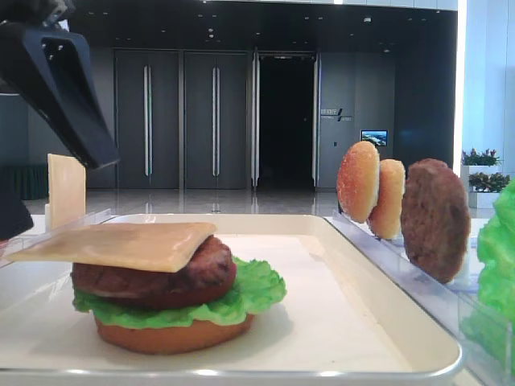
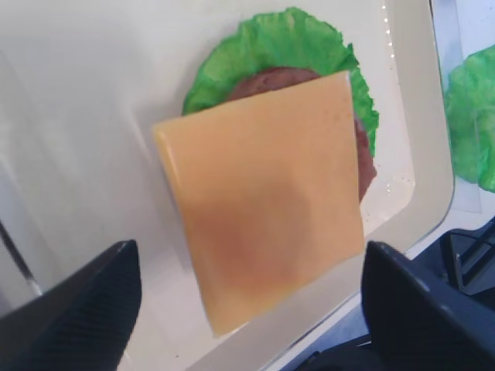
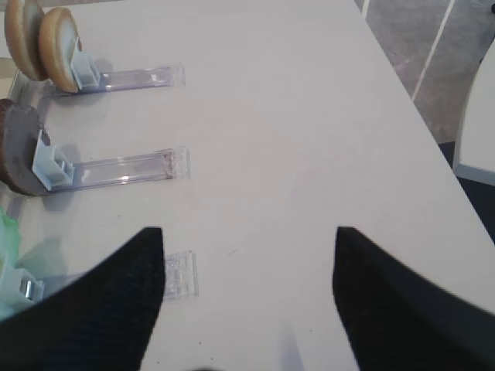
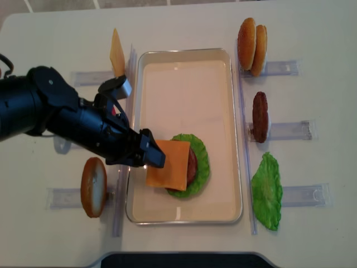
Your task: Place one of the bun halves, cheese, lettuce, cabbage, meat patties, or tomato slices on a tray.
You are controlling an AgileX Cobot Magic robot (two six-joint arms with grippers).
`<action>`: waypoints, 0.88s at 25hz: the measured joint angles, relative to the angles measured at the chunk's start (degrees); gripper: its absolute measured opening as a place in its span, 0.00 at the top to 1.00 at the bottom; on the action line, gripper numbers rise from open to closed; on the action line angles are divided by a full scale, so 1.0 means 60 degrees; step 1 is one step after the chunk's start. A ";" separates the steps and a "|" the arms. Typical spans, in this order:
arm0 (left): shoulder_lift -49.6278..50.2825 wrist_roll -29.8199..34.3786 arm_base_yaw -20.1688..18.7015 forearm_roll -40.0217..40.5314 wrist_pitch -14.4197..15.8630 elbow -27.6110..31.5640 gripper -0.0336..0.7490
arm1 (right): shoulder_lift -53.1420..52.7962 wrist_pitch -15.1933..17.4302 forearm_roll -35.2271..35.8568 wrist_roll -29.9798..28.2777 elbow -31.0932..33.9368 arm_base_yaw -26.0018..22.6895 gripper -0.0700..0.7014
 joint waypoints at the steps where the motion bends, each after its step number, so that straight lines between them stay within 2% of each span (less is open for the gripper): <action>1: 0.0000 -0.0349 0.0000 0.0351 0.0118 -0.0194 0.07 | 0.0000 0.0000 0.0000 0.0000 0.0000 0.0000 0.30; 9: 0.0000 -0.2502 0.0000 0.3076 0.1956 -0.2139 0.07 | 0.0000 0.0000 0.0000 0.0000 0.0000 0.0000 0.30; 13: 0.0008 -0.3024 0.0025 0.4162 0.2519 -0.3109 0.08 | 0.0000 0.0000 0.0000 0.0000 0.0000 0.0000 0.30; 18: 0.0018 -0.3114 0.0615 0.4879 0.3099 -0.4075 0.15 | 0.0000 0.0000 0.0000 0.0000 0.0000 0.0000 0.30; 22: 0.0018 -0.3261 0.1372 0.5491 0.3602 -0.4599 0.19 | 0.0000 0.0000 0.0000 0.0000 0.0000 0.0000 0.30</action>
